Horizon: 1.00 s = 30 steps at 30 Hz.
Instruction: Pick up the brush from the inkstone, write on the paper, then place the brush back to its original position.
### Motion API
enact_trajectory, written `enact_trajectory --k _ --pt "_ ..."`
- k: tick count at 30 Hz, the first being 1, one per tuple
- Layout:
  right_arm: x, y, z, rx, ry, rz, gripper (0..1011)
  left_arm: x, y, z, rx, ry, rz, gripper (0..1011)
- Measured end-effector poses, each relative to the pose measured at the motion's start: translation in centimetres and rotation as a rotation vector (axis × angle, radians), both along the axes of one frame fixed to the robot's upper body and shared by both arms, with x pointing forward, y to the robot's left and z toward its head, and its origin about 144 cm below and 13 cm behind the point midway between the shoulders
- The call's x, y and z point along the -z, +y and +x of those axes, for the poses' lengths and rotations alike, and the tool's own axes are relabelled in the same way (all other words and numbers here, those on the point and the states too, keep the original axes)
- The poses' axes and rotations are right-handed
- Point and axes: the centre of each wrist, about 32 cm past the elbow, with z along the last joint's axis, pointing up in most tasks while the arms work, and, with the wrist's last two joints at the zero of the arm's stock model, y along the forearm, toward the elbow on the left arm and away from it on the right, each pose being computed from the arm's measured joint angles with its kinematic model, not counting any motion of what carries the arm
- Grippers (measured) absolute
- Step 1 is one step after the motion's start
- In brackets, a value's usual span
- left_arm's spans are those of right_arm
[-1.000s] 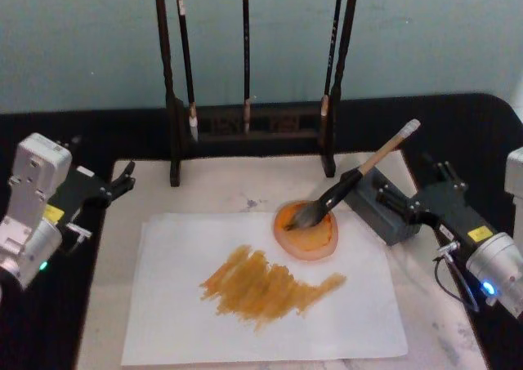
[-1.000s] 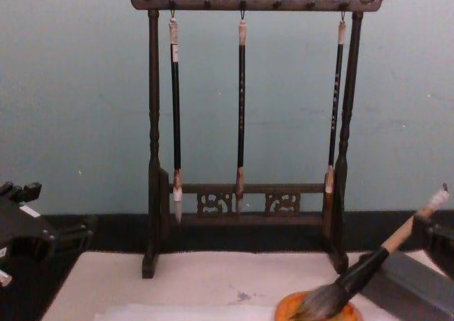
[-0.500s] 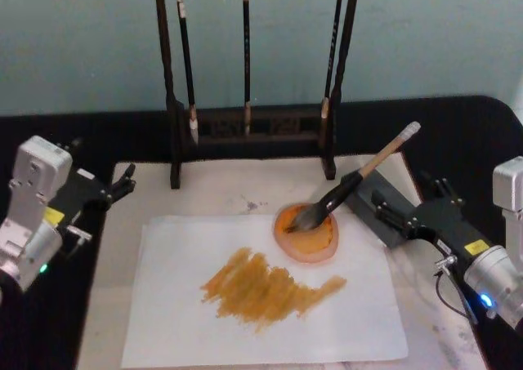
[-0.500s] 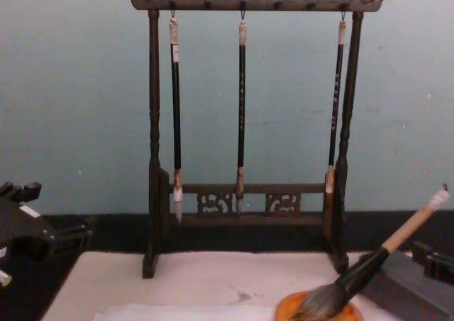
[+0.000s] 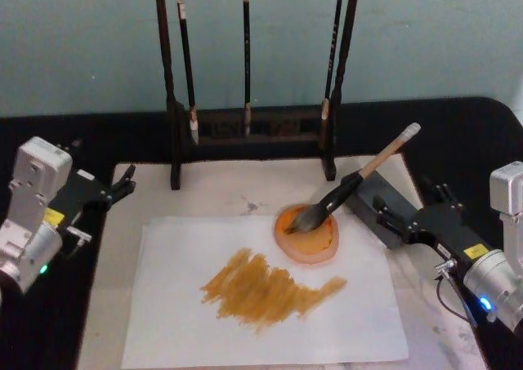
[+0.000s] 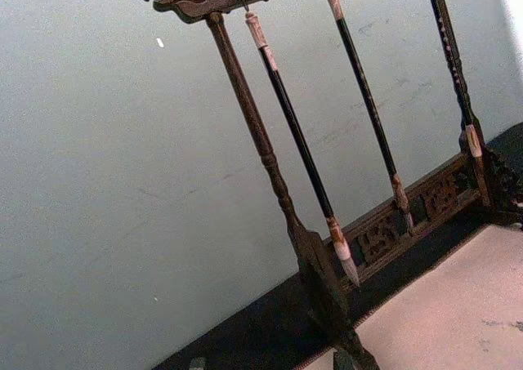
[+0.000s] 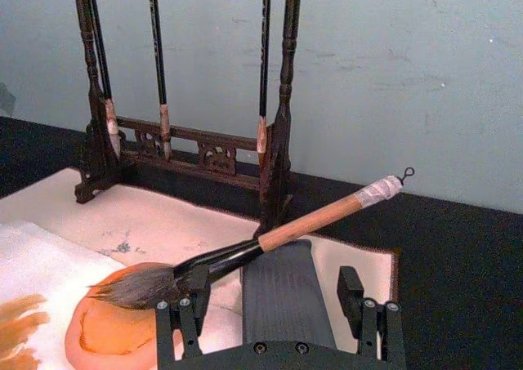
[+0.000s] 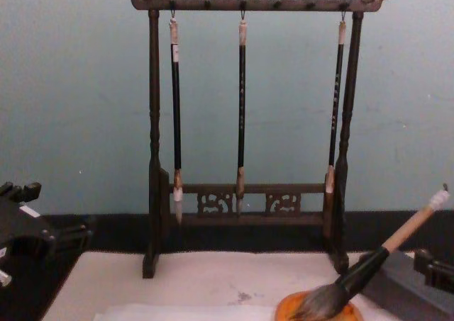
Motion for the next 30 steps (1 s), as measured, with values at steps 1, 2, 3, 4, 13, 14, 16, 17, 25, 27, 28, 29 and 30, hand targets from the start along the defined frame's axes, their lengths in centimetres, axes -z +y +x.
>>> enact_trajectory --k 1,2,3,4,13,14,16,17,25,27,28,29,30 --pt "0.01 0.00 0.02 0.000 0.002 0.000 1000 0.00 0.00 0.00 0.000 0.000 0.000 1010" --pt "0.02 -0.01 0.03 0.000 0.003 0.000 1000 0.00 0.00 0.00 0.000 0.000 0.000 1010" --pt "0.01 -0.01 0.03 0.000 0.003 0.000 1000 0.00 0.00 0.00 0.000 0.000 0.000 1010" --pt "0.01 -0.01 0.03 0.000 0.003 0.000 1000 0.00 0.00 0.00 0.000 0.000 0.000 1010" --pt "-0.02 -0.01 0.03 -0.001 0.001 -0.001 1000 0.00 0.00 0.00 0.000 0.000 0.000 1010" --pt "-0.03 -0.01 0.03 -0.001 0.001 -0.001 1000 0.00 0.00 0.00 0.000 0.000 0.000 1009" --pt "-0.03 0.00 0.03 -0.001 0.000 -0.001 1000 0.00 0.00 0.00 0.000 0.000 0.000 1010" --pt "-0.03 0.00 0.03 -0.001 0.000 0.000 1000 0.00 0.00 0.00 0.000 0.000 0.000 1010" --pt "-0.04 0.01 0.02 -0.001 -0.001 0.000 1000 0.00 0.00 0.00 0.000 0.000 0.000 1010" --pt "-0.05 0.01 0.02 -0.001 -0.001 0.000 1000 0.00 0.00 0.00 0.000 0.000 0.000 1010" --pt "-0.05 0.01 0.01 -0.001 -0.001 0.000 1000 0.00 0.00 0.00 0.000 0.000 0.000 1010" --pt "-0.05 0.01 0.01 -0.001 -0.002 0.000 1000 0.00 0.00 0.00 0.000 0.000 0.000 1010" --pt "-0.05 0.01 0.01 -0.001 -0.002 0.000 1000 0.00 0.00 0.00 0.000 0.000 0.000 1010"
